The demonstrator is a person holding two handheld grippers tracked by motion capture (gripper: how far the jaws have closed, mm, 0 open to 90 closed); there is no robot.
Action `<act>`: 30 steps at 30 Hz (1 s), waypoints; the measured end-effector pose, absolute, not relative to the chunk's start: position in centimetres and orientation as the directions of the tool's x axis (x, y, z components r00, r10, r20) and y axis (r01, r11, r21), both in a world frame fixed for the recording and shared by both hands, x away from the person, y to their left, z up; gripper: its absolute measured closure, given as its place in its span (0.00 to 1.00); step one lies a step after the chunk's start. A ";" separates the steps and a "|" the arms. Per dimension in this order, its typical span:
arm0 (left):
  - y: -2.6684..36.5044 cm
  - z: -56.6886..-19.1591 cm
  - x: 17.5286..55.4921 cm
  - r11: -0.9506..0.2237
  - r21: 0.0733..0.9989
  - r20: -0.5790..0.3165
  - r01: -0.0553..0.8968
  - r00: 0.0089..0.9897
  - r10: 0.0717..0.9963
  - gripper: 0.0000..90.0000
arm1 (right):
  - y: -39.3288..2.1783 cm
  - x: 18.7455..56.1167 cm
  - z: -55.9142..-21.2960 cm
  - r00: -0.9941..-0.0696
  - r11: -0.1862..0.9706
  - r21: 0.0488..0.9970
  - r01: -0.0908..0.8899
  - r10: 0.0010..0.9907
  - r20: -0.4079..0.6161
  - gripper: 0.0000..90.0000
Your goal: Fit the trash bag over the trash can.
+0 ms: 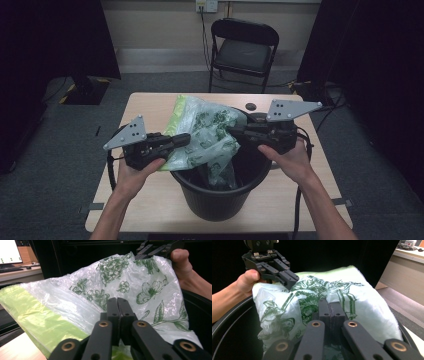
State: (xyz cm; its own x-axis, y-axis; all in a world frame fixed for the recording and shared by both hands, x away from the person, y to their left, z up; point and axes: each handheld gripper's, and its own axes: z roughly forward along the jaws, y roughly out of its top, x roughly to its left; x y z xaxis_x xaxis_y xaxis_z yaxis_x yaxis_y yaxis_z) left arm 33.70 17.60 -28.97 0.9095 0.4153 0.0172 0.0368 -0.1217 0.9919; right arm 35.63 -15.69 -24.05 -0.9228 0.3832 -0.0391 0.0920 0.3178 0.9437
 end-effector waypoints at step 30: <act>16.0 -24.2 31.8 -0.022 0.997 0.079 -0.077 0.933 0.352 0.99 | -11.3 34.1 -22.1 -0.967 0.344 0.939 0.020 0.244 -0.069 0.95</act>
State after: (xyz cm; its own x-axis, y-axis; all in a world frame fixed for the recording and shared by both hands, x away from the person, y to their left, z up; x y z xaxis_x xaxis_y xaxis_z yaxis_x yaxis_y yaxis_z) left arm 31.84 15.99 -24.23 0.9326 0.3522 0.0793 -0.0766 -0.0216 0.9968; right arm 34.13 -11.28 -22.07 -0.9674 0.2438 -0.0686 0.0201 0.3440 0.9388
